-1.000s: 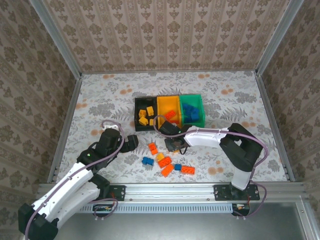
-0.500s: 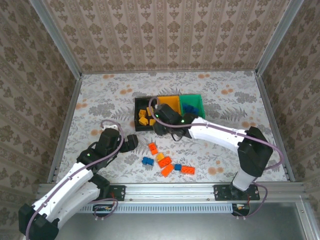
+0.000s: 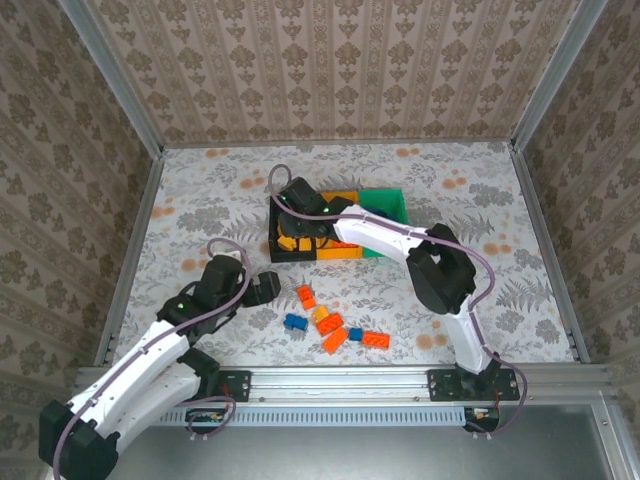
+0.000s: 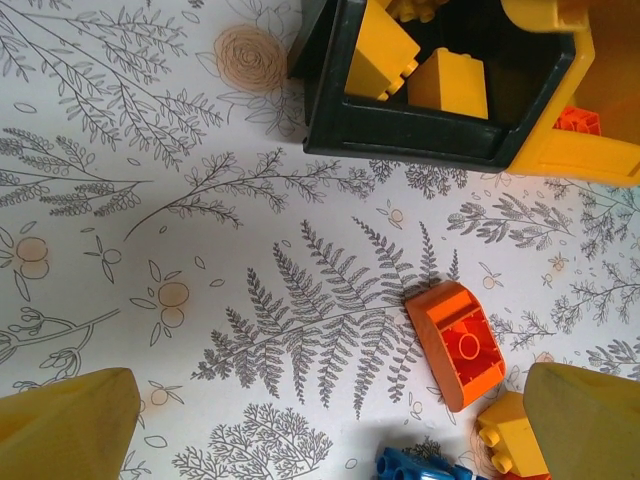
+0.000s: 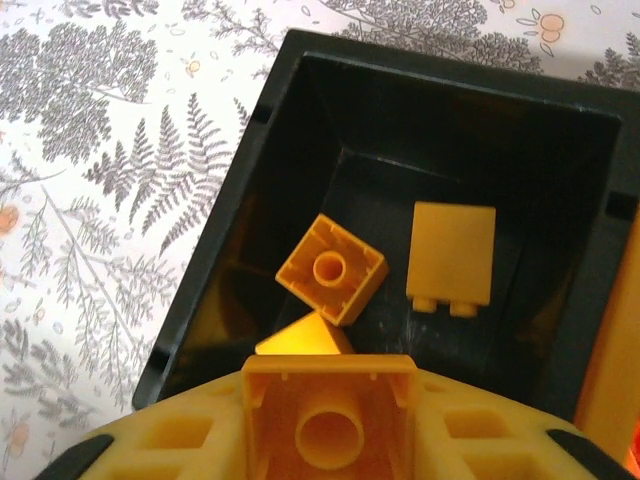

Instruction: Sort the legos into containers by color

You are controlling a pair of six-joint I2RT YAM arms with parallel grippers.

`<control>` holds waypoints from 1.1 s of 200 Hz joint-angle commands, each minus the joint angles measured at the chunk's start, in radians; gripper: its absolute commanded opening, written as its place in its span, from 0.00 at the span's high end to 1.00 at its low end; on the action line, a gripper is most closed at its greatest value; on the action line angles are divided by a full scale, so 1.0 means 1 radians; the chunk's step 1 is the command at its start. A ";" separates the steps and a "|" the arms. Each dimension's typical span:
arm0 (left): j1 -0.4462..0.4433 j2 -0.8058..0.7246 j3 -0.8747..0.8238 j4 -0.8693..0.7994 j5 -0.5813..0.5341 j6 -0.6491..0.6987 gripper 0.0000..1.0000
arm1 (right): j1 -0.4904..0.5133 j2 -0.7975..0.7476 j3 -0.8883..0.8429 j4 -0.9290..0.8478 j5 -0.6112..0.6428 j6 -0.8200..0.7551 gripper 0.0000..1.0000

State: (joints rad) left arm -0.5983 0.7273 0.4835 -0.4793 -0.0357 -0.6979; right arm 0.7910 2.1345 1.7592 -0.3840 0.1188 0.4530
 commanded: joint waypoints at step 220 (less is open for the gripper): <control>-0.203 0.794 0.300 0.164 0.163 0.012 0.15 | -0.157 -0.812 -0.801 0.226 0.009 0.095 0.26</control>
State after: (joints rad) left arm -0.7860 1.4719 0.7506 -0.2977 0.0978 -0.6628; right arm 0.6609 1.3945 1.0054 -0.1757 0.1017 0.5312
